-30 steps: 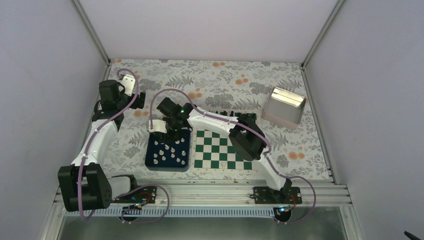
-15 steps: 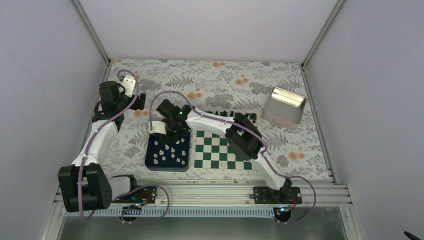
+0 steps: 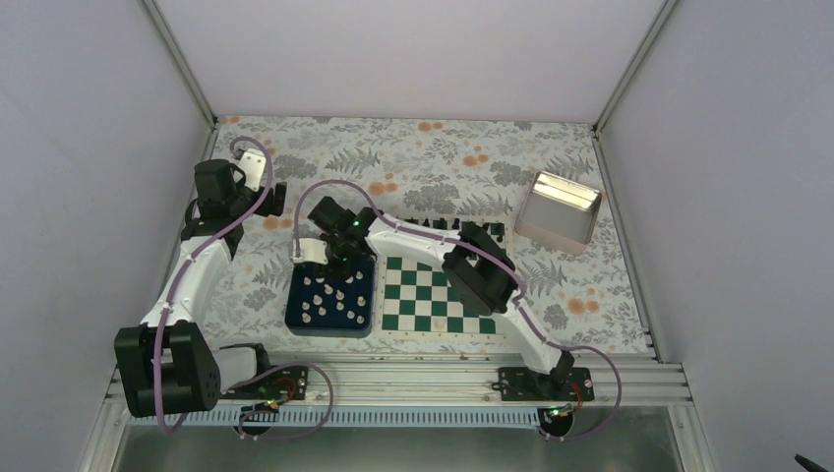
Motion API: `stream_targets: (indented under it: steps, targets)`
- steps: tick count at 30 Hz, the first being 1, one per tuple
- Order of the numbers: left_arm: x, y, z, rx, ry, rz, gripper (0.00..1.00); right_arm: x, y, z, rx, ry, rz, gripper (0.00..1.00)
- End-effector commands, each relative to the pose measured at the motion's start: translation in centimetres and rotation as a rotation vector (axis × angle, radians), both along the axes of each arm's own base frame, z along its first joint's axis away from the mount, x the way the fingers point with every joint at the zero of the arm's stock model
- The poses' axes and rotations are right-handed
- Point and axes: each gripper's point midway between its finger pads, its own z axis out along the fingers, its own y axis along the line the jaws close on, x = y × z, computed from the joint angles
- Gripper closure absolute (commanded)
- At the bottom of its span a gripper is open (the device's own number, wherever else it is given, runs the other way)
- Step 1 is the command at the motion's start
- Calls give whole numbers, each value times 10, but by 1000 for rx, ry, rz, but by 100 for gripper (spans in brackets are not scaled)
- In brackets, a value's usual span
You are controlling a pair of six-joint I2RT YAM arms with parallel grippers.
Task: Set up the chess pieces on the board
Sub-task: Pick up the chess piece from the storage box, then place the chess piece on the chessboard.
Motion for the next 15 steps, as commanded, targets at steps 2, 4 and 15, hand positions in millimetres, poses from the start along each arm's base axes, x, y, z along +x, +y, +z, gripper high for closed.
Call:
stream_targets:
  steps: [2, 4, 15]
  targets:
    - [0, 0, 10, 3, -38, -12, 0, -7, -8, 64, 70, -52, 5, 96]
    - [0, 1, 11, 5, -41, -8, 0, -9, -20, 87, 91, -57, -4, 96]
    - [-2, 7, 15, 18, -48, 12, 0, -27, -153, 123, 45, -87, -154, 95]
